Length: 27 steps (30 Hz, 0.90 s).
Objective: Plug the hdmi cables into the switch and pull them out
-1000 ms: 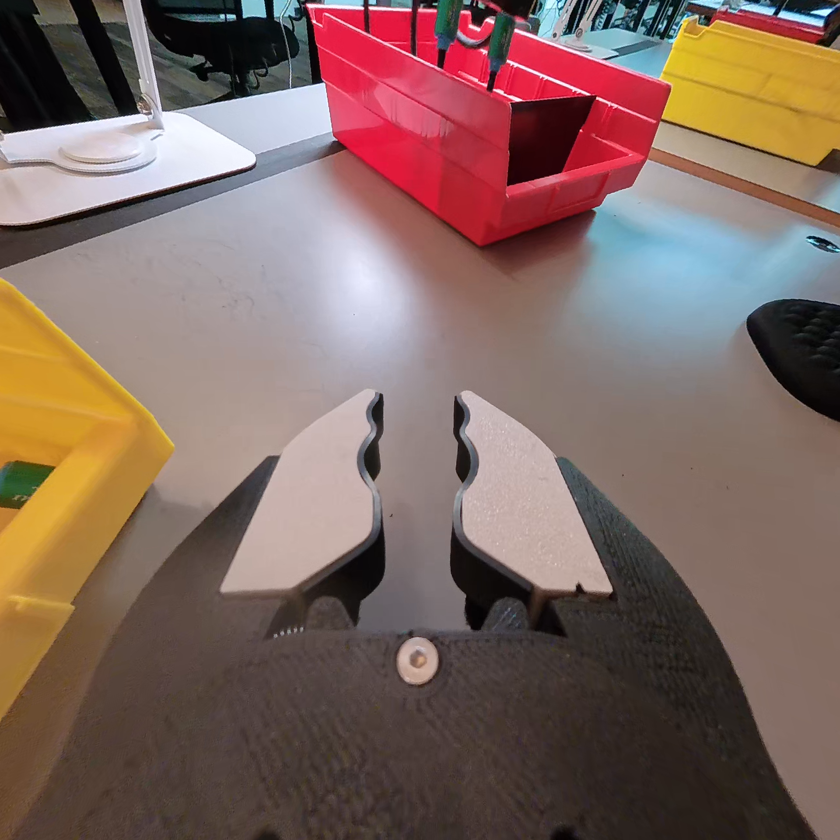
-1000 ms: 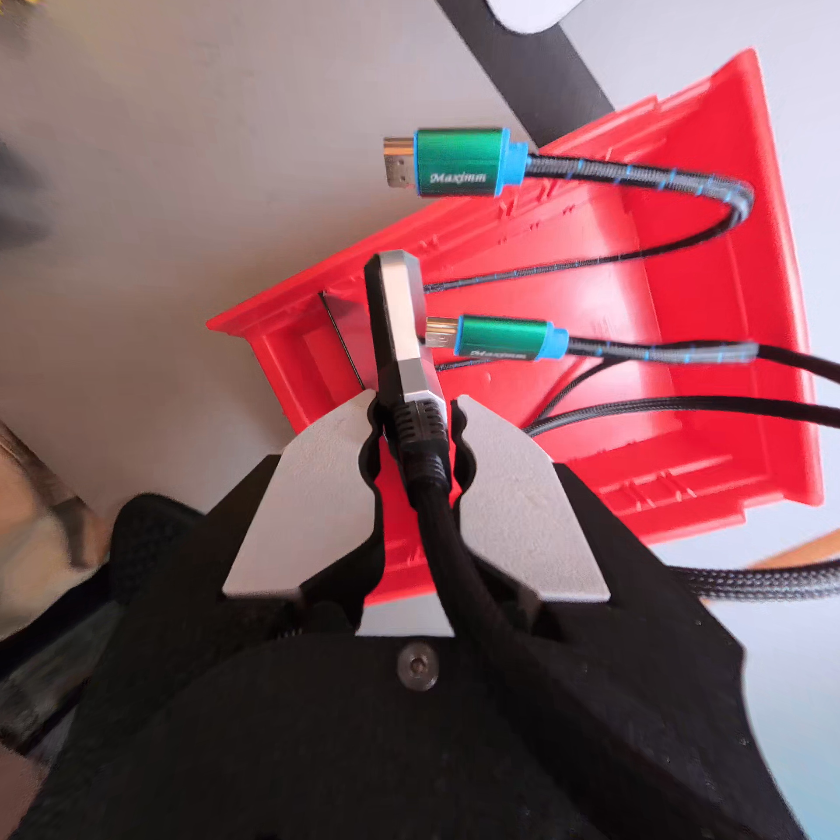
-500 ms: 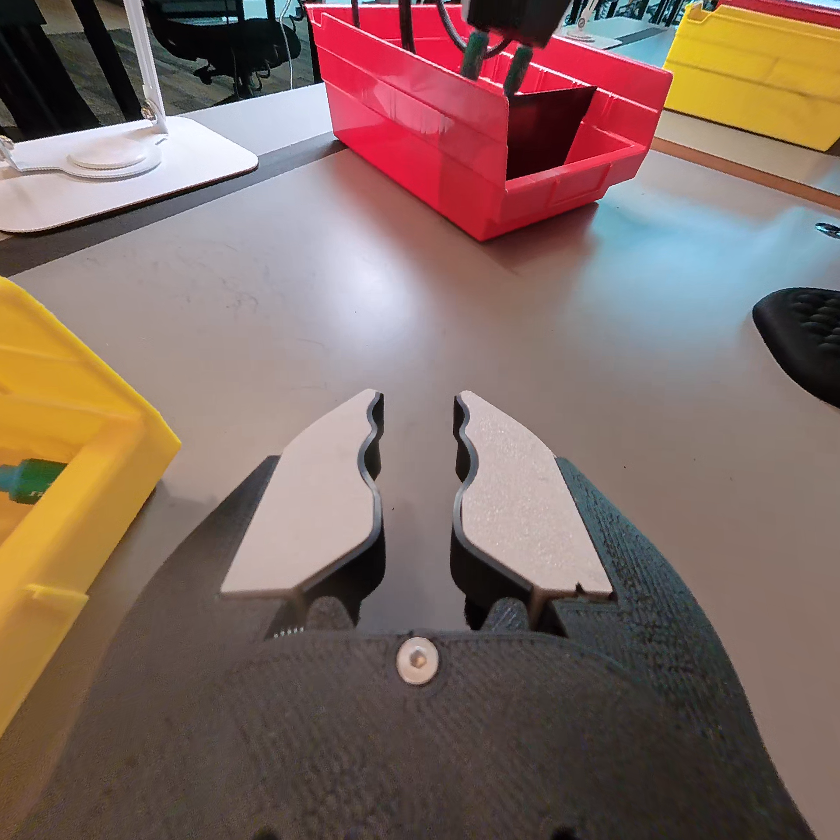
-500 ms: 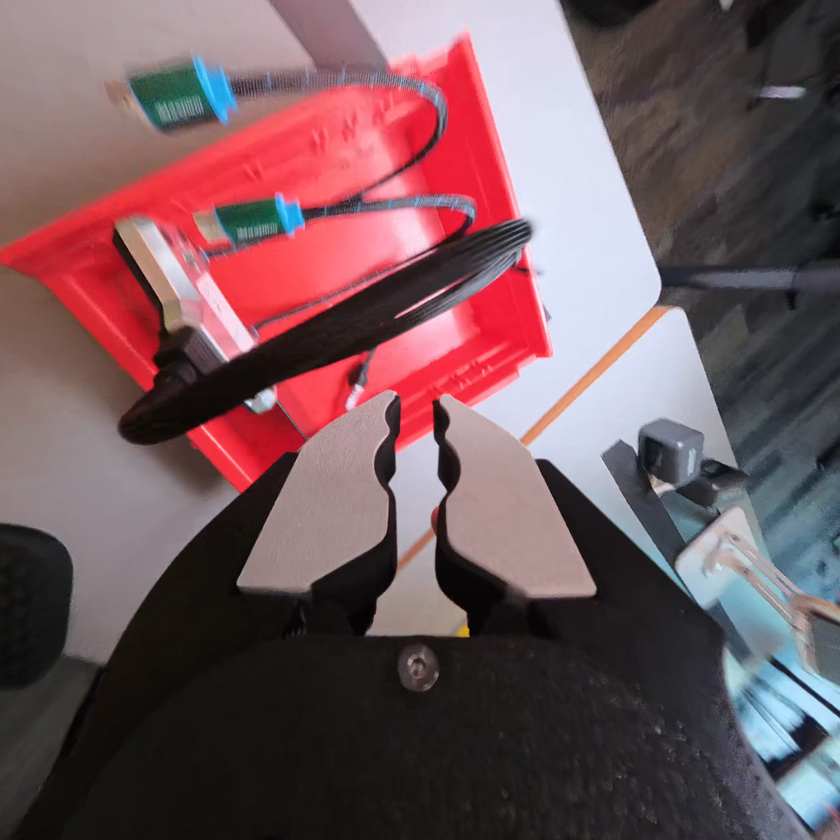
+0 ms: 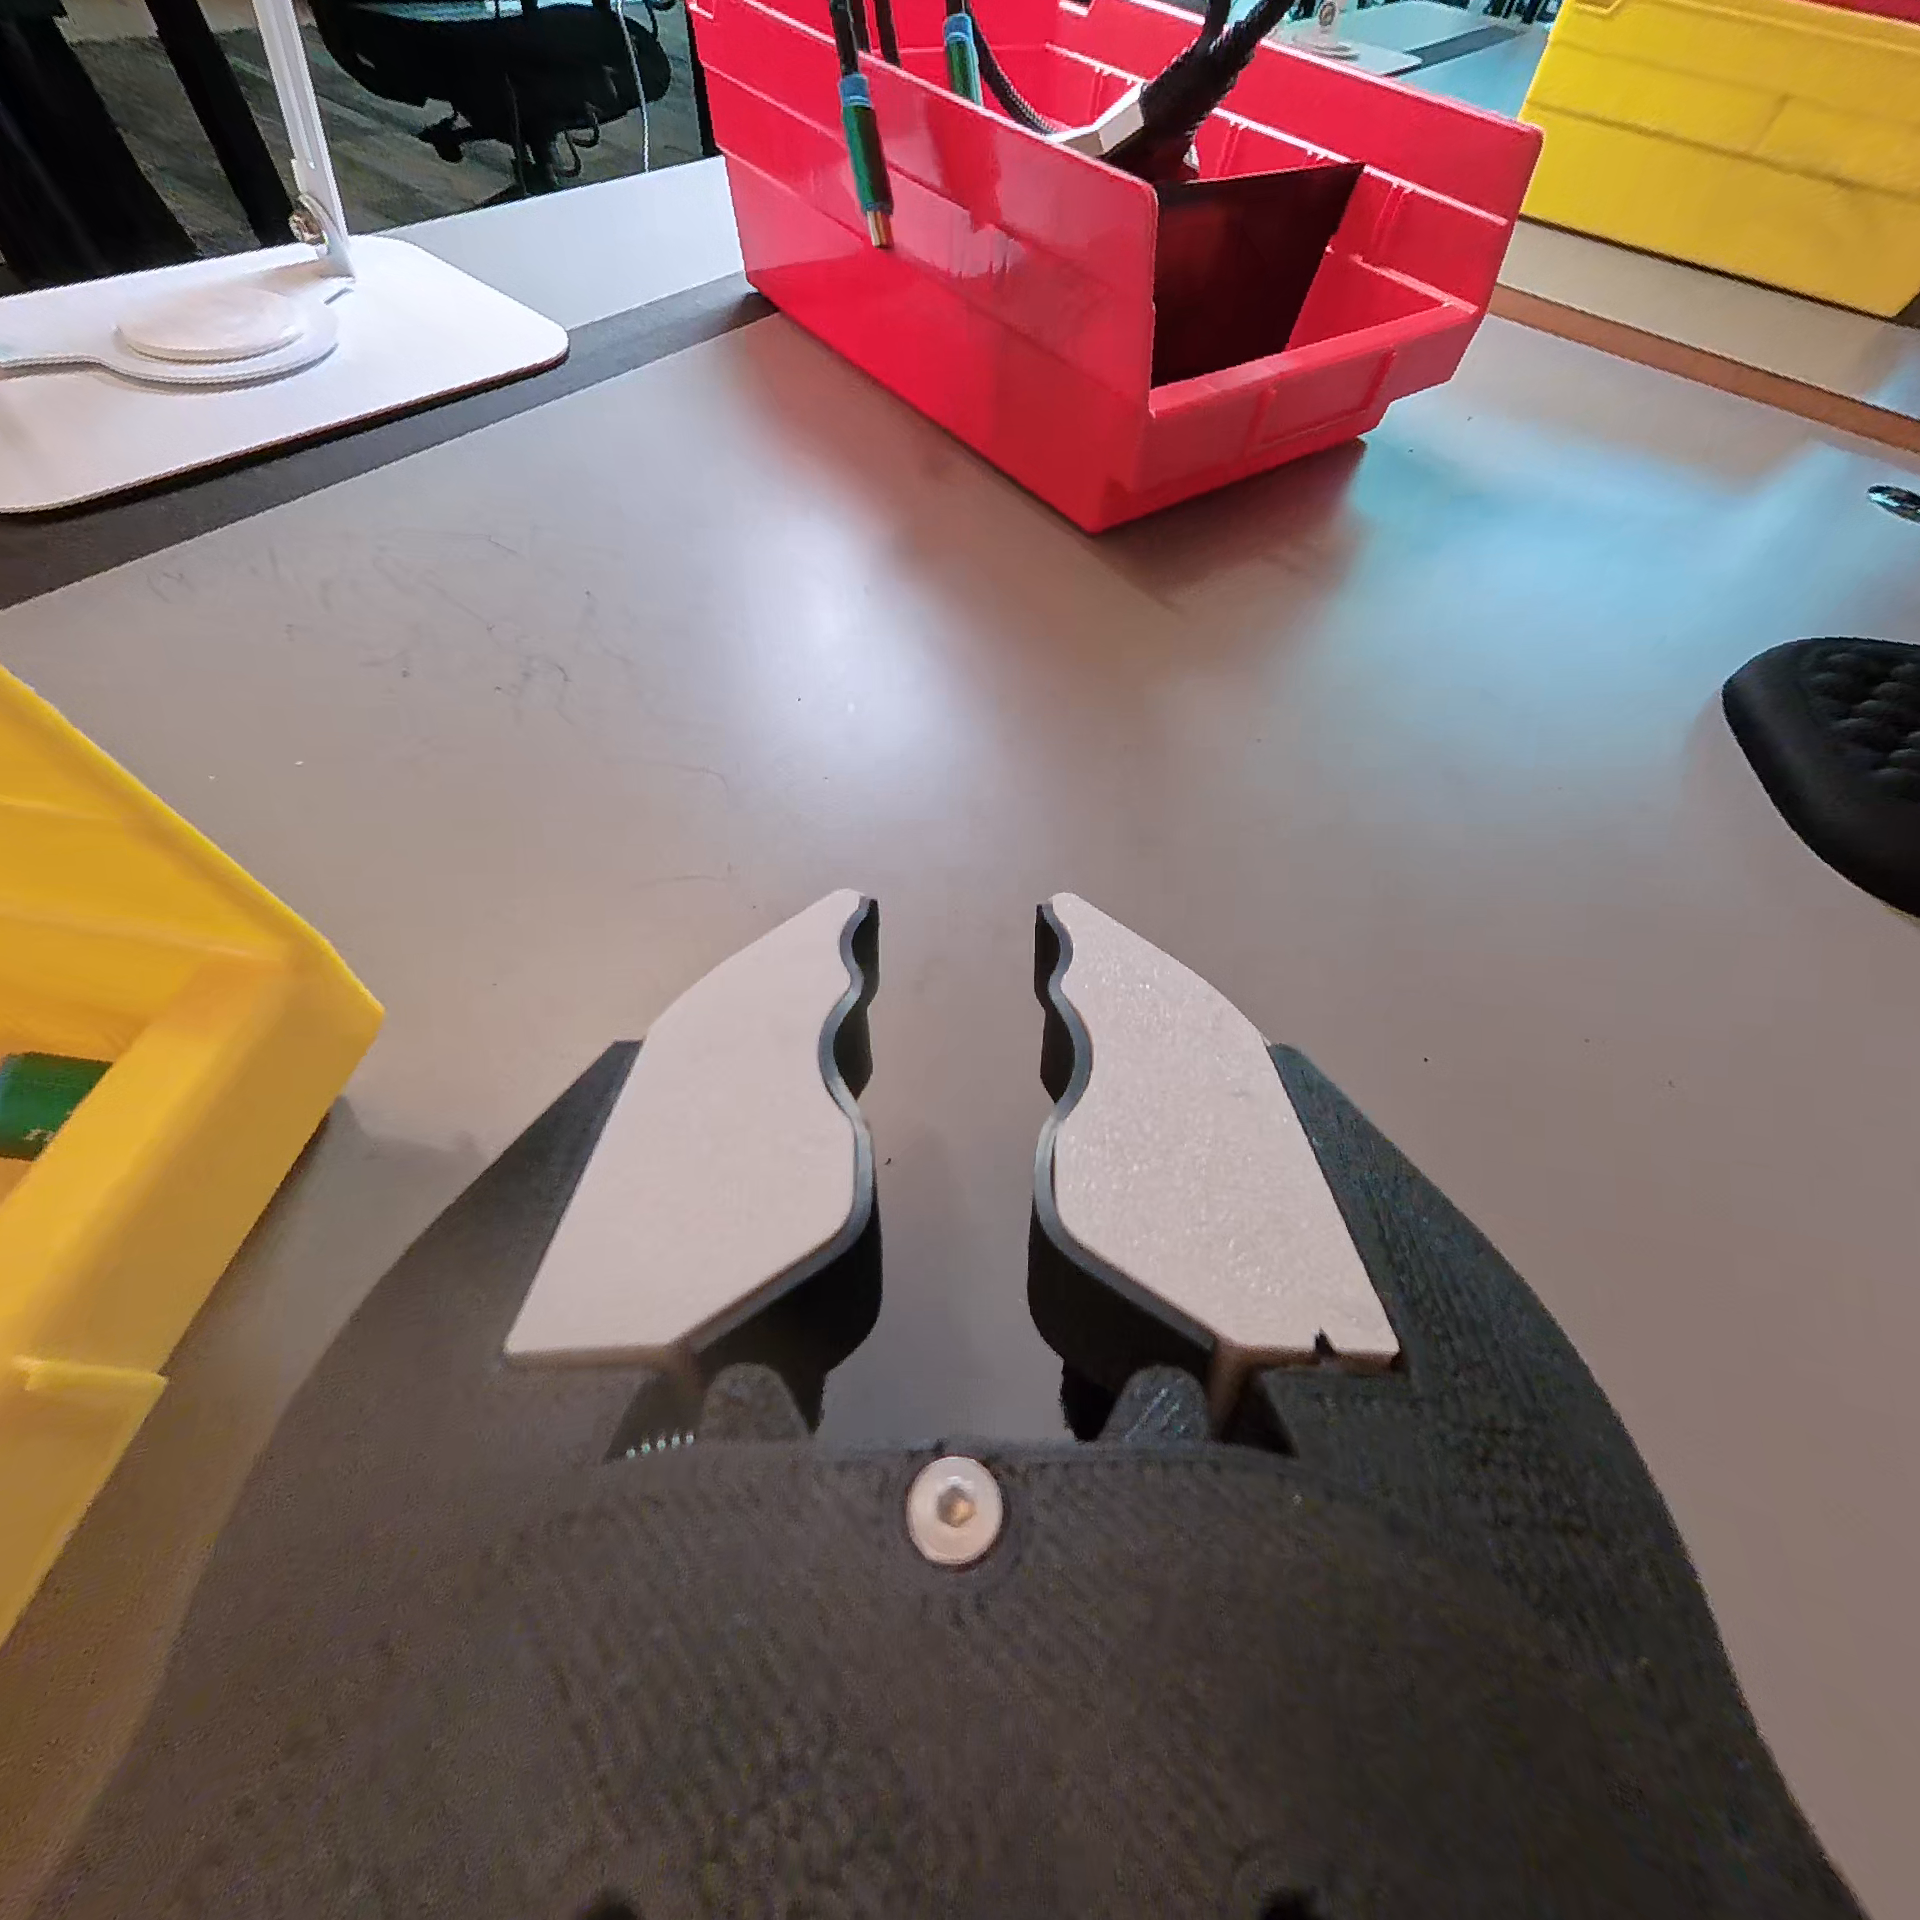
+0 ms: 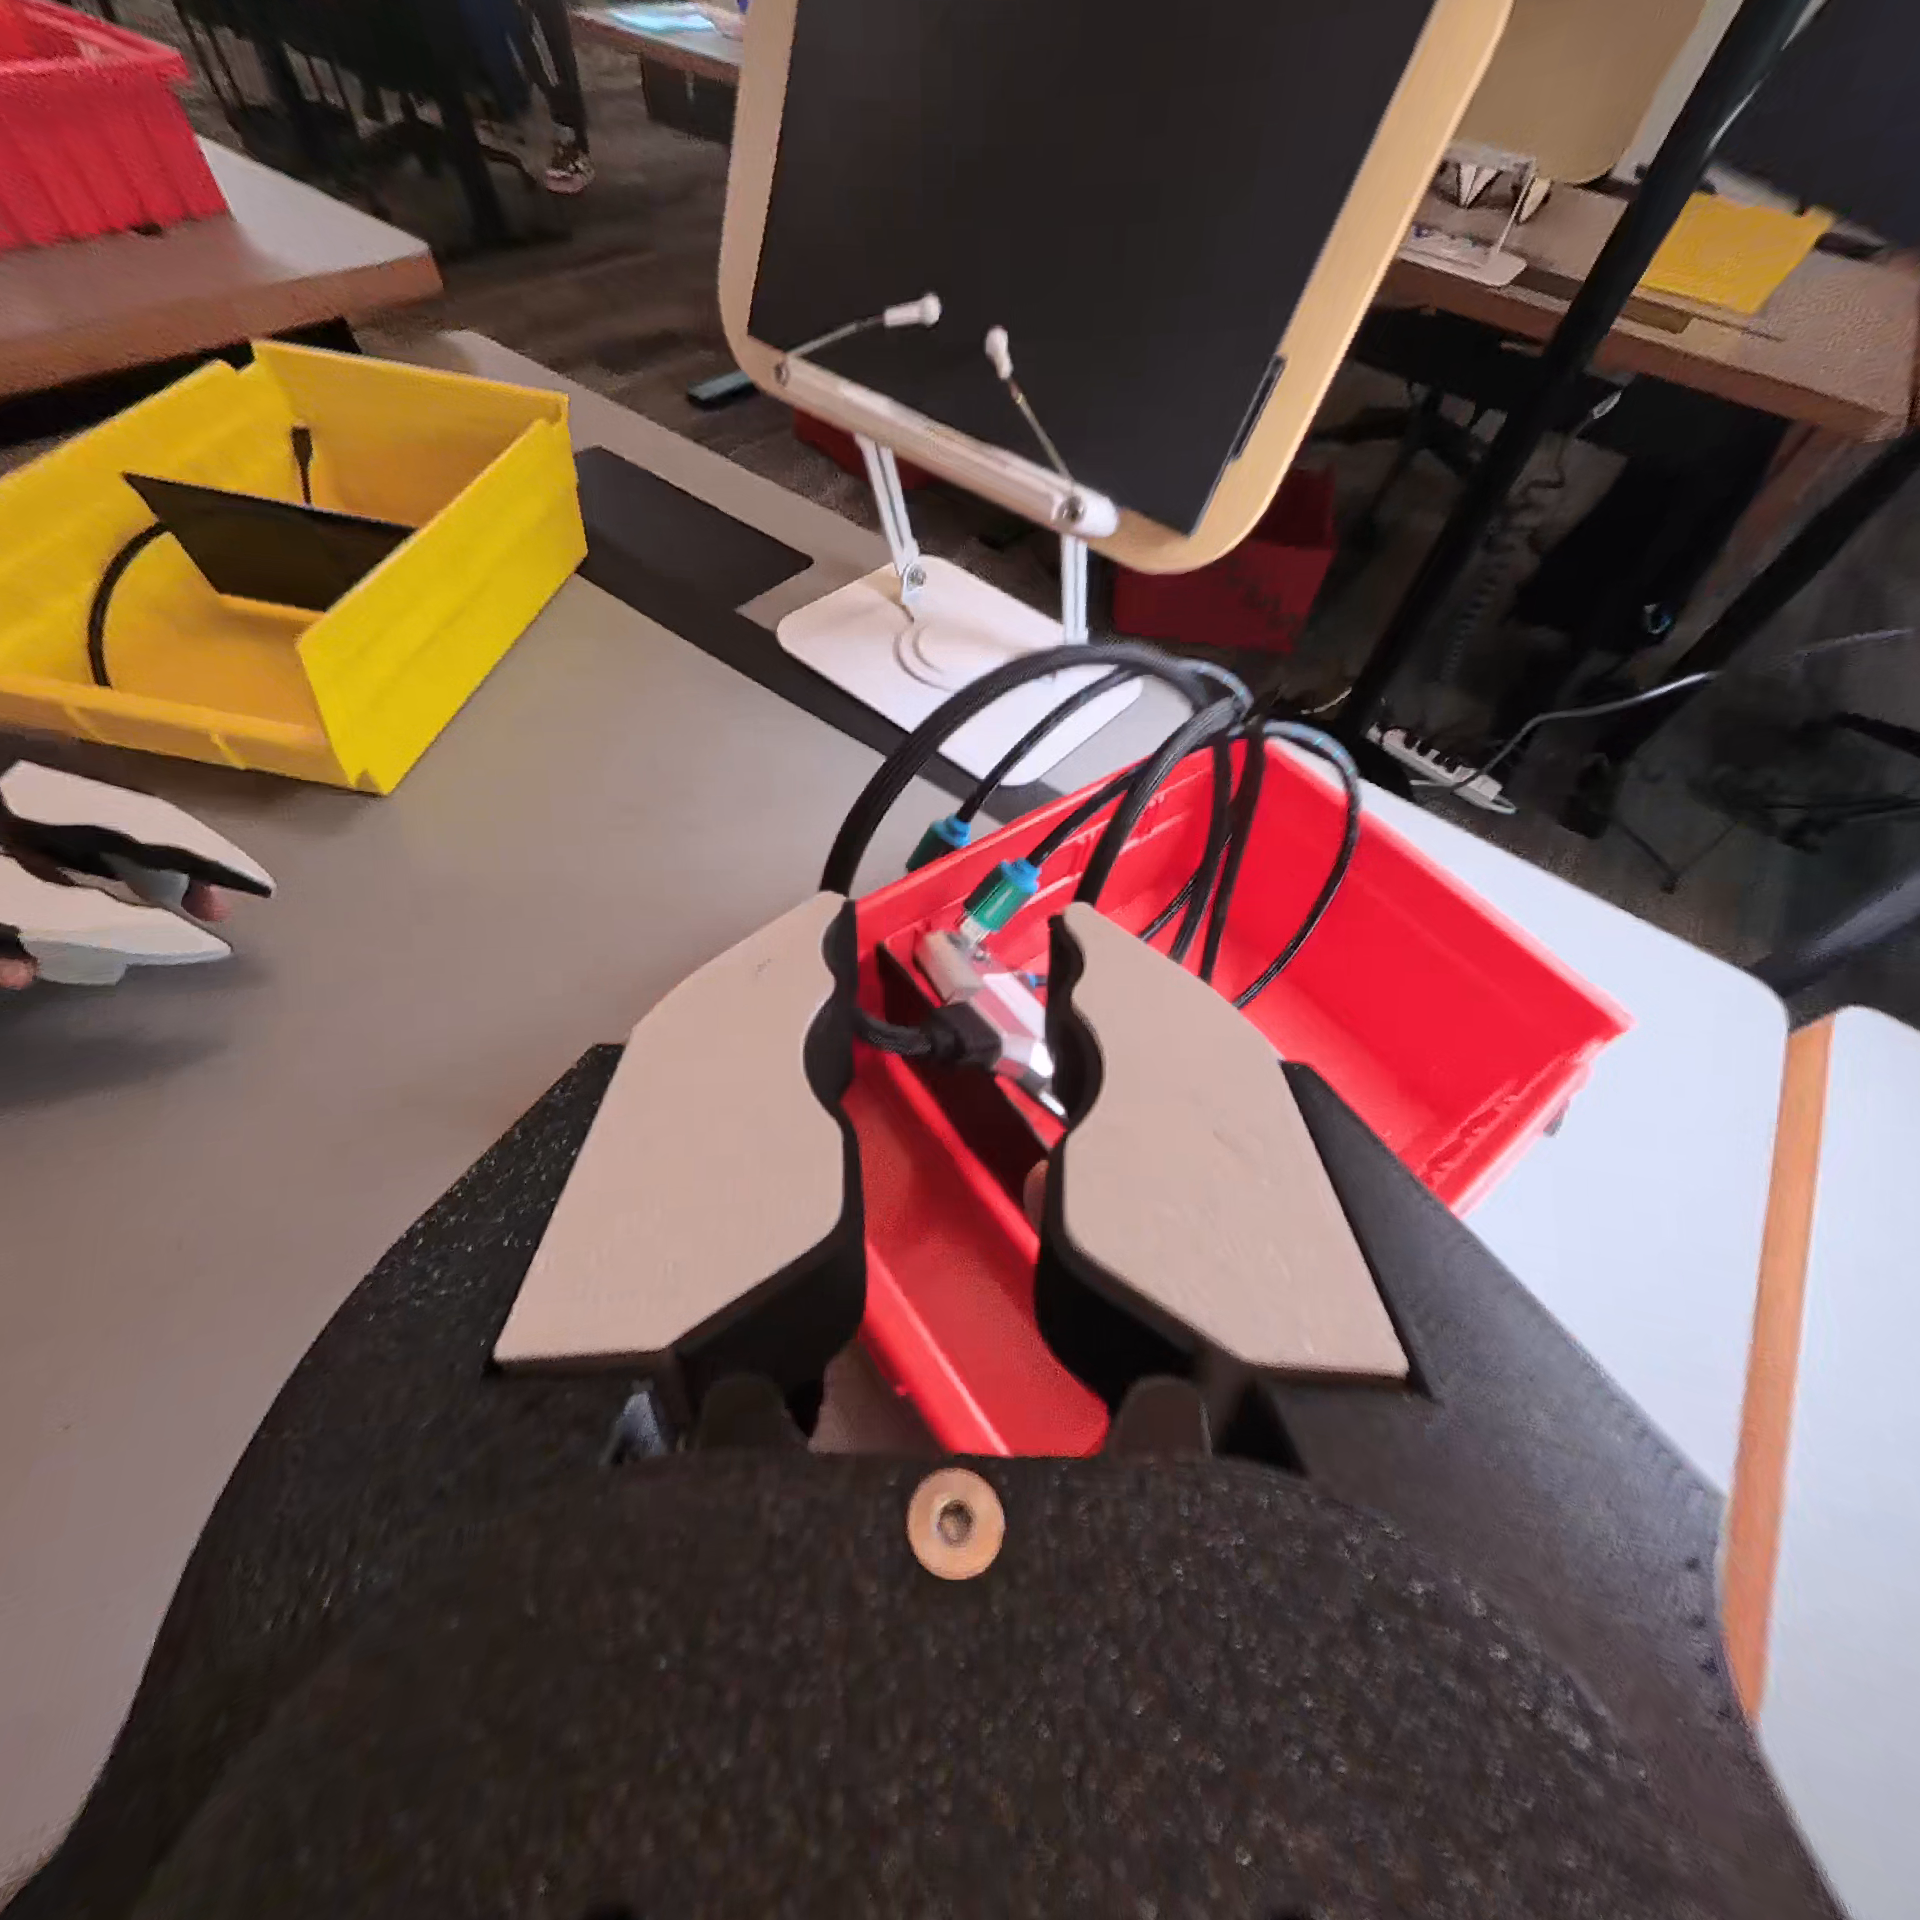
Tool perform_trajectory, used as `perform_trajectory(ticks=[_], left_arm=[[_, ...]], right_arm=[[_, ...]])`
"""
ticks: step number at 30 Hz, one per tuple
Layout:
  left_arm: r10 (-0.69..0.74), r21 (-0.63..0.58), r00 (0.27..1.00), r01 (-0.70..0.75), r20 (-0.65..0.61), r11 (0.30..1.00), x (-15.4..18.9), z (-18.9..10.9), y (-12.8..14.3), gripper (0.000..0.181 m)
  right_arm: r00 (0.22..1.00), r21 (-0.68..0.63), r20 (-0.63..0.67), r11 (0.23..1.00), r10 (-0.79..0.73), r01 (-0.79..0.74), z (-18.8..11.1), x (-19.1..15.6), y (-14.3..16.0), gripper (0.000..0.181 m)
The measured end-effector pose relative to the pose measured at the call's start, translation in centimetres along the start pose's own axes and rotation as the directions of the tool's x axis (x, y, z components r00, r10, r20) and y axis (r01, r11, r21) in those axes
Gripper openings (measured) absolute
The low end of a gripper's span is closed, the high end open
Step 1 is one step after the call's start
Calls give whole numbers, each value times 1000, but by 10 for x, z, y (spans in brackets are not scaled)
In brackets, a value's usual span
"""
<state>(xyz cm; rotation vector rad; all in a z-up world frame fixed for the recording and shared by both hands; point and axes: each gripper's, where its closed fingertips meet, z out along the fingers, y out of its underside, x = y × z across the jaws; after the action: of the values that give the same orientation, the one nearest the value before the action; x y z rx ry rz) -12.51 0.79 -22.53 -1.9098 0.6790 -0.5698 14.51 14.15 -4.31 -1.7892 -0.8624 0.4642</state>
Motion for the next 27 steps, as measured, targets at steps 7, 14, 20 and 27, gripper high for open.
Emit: perform_trajectory(ticks=[7,14,20,27], left_arm=[[9,-19,1000,-8,13,1000,0,2,5,29],[19,-15,1000,-19,25,1000,-1,1,4,28],[11,-22,999,-10,39,1000,-3,1,5,29],[6,-12,998,-5,67,1000,-8,1,4,29]], right_arm=[[991,-23,-104,996,-83,81,52,-23,47,19],[911,54,-412,998,10,13,36,46,53,8],[820,0,-573,1000,-13,16,5,74,57,29],[846,299,-532,938,12,175,-26,27,-27,29]])
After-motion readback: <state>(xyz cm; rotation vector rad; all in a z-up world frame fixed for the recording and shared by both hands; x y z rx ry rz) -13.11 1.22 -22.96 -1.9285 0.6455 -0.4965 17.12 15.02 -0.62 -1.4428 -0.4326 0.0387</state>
